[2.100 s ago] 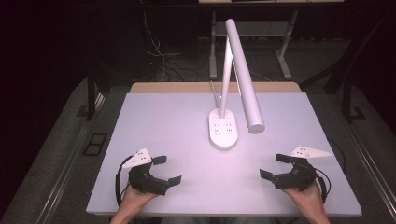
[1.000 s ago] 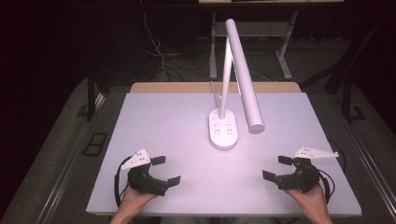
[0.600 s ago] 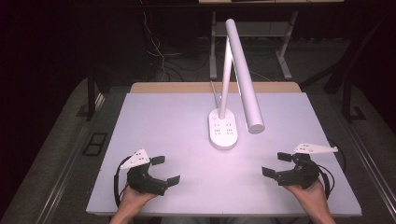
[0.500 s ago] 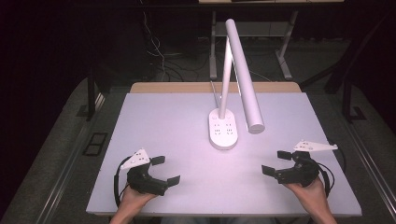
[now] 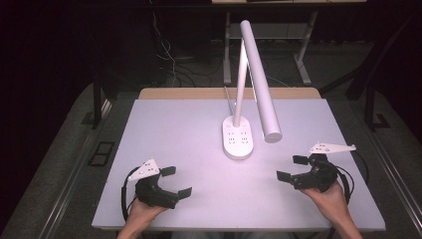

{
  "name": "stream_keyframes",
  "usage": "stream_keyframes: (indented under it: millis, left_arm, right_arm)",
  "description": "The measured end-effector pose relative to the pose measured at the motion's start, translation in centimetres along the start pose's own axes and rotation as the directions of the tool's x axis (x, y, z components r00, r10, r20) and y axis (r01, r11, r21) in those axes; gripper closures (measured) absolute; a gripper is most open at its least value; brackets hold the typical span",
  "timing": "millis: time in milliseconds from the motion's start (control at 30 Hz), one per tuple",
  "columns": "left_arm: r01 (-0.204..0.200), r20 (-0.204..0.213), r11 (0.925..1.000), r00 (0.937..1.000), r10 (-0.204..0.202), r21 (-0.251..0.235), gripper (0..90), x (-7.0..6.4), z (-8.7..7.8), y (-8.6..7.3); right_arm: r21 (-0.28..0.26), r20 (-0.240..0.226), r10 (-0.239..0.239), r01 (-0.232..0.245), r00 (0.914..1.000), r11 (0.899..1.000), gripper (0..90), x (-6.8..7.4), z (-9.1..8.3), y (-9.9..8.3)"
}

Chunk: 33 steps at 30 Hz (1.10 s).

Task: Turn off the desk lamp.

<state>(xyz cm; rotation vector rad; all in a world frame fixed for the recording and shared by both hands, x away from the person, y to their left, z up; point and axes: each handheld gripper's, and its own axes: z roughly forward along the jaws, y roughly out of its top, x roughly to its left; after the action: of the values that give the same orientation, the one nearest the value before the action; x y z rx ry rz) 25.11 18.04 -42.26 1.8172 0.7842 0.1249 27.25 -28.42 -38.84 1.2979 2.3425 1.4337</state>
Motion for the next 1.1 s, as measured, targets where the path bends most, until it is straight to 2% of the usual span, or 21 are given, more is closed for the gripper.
stream_keyframes:
  millis: [400,867,1100]
  left_arm:
    - [0.003,0.001,1.0,1.0,-0.003,0.001,0.0,0.0,0.0,0.0]
    - [0.007,-0.002,1.0,1.0,-0.007,0.0,0.0,0.0,0.0,0.0]
    - [0.005,0.0,1.0,1.0,-0.005,0.002,0.0,0.0,0.1,0.0]
  right_arm:
    - [0.007,-0.002,-0.033,0.033,0.9994,0.999,0.8,0.1,0.4,2.4]
    - [0.023,0.005,-0.048,0.048,0.9988,0.999,0.8,-0.4,1.9,5.1]
    - [0.04,0.017,-0.075,0.074,0.997,0.996,0.8,-0.8,3.0,6.4]
